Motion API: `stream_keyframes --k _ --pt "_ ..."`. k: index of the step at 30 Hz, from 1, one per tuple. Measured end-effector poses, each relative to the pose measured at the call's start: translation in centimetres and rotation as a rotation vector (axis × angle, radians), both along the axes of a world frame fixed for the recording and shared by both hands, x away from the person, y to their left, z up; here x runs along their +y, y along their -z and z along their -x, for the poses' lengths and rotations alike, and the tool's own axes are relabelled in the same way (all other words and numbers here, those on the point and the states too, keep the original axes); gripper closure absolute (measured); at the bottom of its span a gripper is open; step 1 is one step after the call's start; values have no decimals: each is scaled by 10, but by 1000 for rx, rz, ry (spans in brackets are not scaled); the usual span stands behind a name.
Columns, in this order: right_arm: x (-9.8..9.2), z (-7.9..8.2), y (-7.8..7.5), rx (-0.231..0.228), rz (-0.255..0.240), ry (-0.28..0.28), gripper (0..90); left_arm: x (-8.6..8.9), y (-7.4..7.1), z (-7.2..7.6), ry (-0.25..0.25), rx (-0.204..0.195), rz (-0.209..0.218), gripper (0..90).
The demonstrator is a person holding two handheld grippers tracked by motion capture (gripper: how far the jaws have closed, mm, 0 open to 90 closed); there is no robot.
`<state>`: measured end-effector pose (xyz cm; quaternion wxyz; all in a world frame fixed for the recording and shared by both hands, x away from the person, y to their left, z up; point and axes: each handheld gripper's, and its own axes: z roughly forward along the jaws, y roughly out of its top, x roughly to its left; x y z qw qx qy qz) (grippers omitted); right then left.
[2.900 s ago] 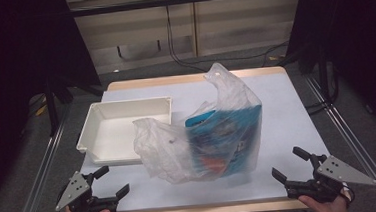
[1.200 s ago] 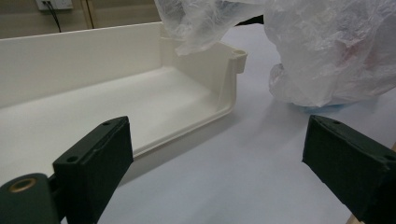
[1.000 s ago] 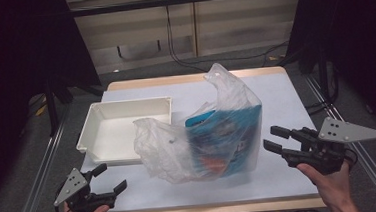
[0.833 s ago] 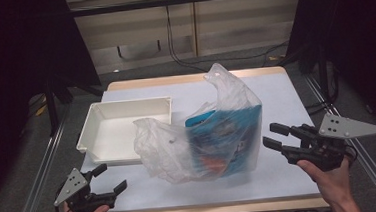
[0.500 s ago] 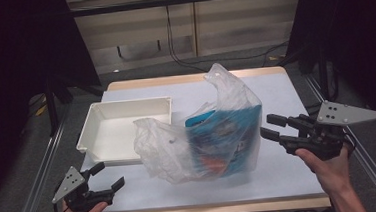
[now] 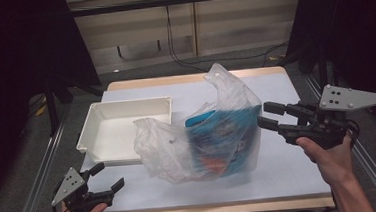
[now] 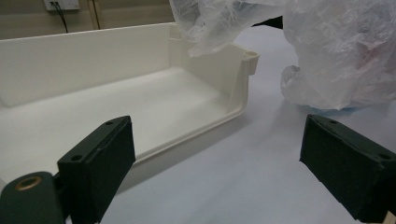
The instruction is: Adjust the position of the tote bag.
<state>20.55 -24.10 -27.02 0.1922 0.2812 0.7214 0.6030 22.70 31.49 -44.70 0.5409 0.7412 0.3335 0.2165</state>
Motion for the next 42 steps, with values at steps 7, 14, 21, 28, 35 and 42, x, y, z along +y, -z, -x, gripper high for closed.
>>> stream_keyframes --k 7,14,21,28,35,42 --pt "1 -7 -11 2 10 -26 544 -4 0 2 15 1 -19 96" --pt "11 -38 -24 2 10 -32 544 -2 1 0 -5 2 -3 95" --pt "24 -61 -30 28 14 -58 562 1 -1 1 -3 -10 21 95" --pt "30 -85 -33 65 48 -54 607 0 0 2 9 -5 8 95" --pt "34 -107 -35 112 91 -60 666 0 0 2 15 -1 11 95" --pt "41 -129 -30 164 115 -62 692 -1 0 2 10 -10 0 96"
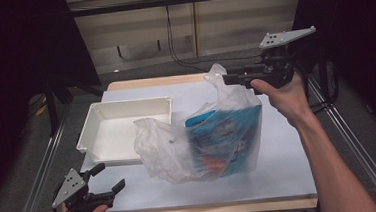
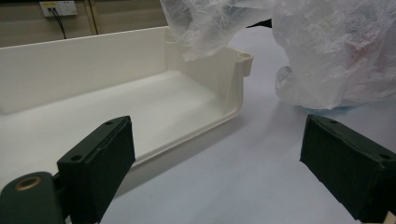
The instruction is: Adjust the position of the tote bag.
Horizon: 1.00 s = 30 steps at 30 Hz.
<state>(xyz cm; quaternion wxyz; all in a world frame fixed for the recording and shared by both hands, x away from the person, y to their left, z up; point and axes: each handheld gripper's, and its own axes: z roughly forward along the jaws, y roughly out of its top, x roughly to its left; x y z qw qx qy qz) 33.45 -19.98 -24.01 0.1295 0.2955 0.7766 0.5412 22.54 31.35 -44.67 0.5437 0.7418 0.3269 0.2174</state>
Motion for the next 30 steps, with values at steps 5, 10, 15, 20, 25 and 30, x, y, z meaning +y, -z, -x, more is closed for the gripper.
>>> stream_keyframes --k 5,10,15,20,25,30 --pt "2 -6 4 25 20 -12 680 1 0 0 3 1 7 96" --pt "5 -8 7 56 41 -33 658 3 0 1 -8 4 9 96" --pt "8 -12 11 83 68 -36 786 5 0 2 -18 2 16 96" --pt "7 -13 14 95 40 -52 896 5 0 2 -10 6 30 97" --pt "6 -6 11 74 -3 -82 900 3 -1 3 -5 11 32 109" --pt "1 4 5 32 -28 -87 900 3 -2 4 3 13 29 119"
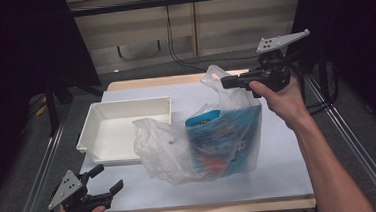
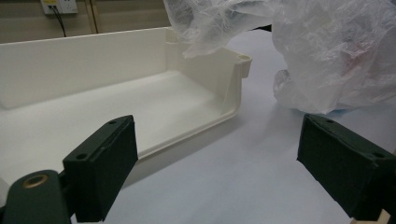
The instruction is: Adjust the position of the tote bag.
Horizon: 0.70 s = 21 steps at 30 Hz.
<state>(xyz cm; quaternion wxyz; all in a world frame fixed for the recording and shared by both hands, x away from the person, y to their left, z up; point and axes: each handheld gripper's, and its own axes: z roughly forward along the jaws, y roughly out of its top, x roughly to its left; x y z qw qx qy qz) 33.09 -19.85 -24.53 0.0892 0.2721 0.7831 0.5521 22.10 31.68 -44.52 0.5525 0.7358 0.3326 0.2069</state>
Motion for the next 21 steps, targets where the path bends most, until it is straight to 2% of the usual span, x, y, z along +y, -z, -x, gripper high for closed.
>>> stream_keyframes --k 4,8,21 --pt "-8 10 -7 -52 -65 -2 900 0 -1 0 10 9 14 132" --pt "-17 18 -13 -85 -123 -4 900 0 -2 0 17 16 24 143" --pt "-31 36 -30 -154 -168 15 900 -4 -10 2 46 28 38 163"
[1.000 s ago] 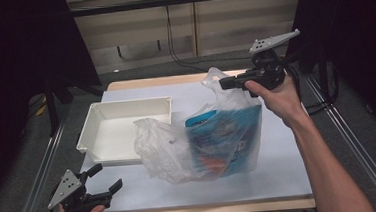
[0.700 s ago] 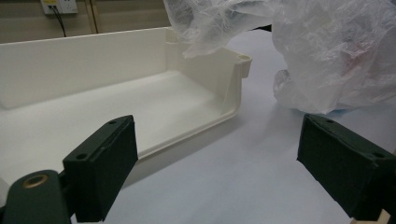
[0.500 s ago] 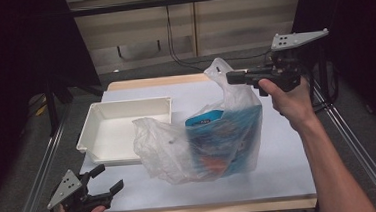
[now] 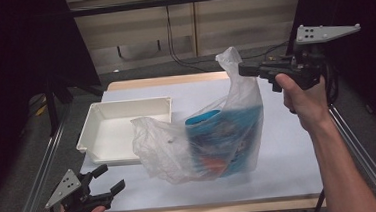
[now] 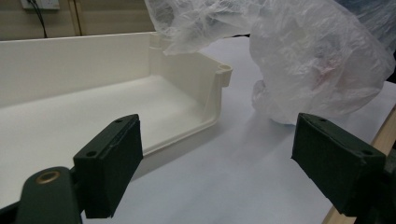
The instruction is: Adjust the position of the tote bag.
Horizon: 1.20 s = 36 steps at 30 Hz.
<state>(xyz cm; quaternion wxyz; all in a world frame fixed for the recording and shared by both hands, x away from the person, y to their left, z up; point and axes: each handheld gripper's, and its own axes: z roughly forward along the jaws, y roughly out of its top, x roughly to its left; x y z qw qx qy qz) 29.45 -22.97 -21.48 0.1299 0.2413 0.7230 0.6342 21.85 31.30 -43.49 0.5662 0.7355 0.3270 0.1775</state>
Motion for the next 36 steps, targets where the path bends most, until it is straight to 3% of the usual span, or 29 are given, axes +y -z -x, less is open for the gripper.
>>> stream_keyframes --k 2,6,9,12,16,22,28,36 --pt "-6 8 -2 -19 -5 12 900 -2 -4 1 3 6 30 173" --pt "-13 17 -4 -33 -9 27 900 -3 -9 0 8 1 34 181" --pt "-18 23 -4 -46 -12 35 900 -5 -16 -1 13 -17 -1 185" --pt "-26 29 -3 -59 -21 46 900 -10 -23 -3 41 -28 25 185" --pt "-29 38 -4 -68 -30 50 900 -14 -32 -5 55 -37 24 186" --pt "-30 47 -6 -87 -34 51 900 -23 -49 -14 76 -44 17 187" --pt "-36 52 -4 -95 -43 59 900 -39 -60 -33 120 -33 66 175" --pt "-44 60 -1 -104 -47 68 900 -57 -77 -46 132 -44 69 146"
